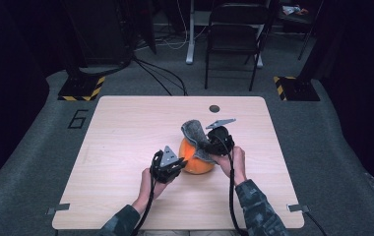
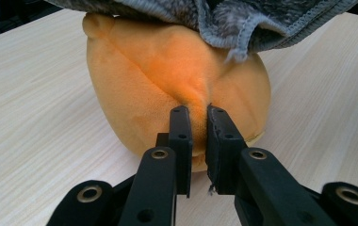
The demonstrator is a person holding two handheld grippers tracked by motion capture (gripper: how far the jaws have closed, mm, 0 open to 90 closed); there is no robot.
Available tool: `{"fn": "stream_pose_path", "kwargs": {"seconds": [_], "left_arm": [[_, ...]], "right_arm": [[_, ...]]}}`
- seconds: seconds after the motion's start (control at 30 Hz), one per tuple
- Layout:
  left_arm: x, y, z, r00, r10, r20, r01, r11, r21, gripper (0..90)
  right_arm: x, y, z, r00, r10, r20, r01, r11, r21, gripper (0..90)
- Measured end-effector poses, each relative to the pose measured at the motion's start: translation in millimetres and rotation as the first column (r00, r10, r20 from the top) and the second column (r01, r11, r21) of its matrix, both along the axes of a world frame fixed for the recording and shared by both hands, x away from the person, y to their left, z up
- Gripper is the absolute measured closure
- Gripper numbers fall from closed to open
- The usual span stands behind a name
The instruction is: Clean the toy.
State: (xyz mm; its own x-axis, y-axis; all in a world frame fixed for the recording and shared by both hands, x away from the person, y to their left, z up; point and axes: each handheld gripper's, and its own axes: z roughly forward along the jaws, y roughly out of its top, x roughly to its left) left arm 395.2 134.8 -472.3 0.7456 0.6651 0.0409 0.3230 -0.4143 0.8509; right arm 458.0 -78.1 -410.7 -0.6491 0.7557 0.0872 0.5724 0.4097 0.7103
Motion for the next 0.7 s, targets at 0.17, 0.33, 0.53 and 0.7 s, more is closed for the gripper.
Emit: {"fn": "stream_pose_path", "kwargs": {"seconds": [0.17, 0.33, 0.53, 0.7], "left_arm": [[1.2, 2.3, -0.8, 0.9999, -0.003, -0.012, 0.003, 1.0000, 0.001, 81.5], [1.5, 2.5, -1.6, 0.9999, 0.001, -0.016, -0.001, 1.0000, -0.005, 81.5], [2.4, 4.4, -2.7, 0.9998, 0.005, -0.018, -0.005, 1.0000, -0.005, 81.5], [2.6, 4.3, -3.1, 0.9998, 0.007, -0.016, -0.007, 1.0000, -0.003, 81.5]], "right_arm": [[4.9, -7.6, -3.7, 0.9997, -0.024, -0.008, 0.024, 1.000, -0.013, 77.2], [7.9, -14.9, -7.8, 0.9978, -0.059, -0.029, 0.058, 0.998, -0.035, 77.2], [15.1, -28.8, -18.9, 0.9922, -0.108, -0.061, 0.106, 0.993, -0.042, 77.2], [20.3, -41.6, -29.8, 0.9842, -0.149, -0.095, 0.144, 0.988, -0.064, 77.3]]}}
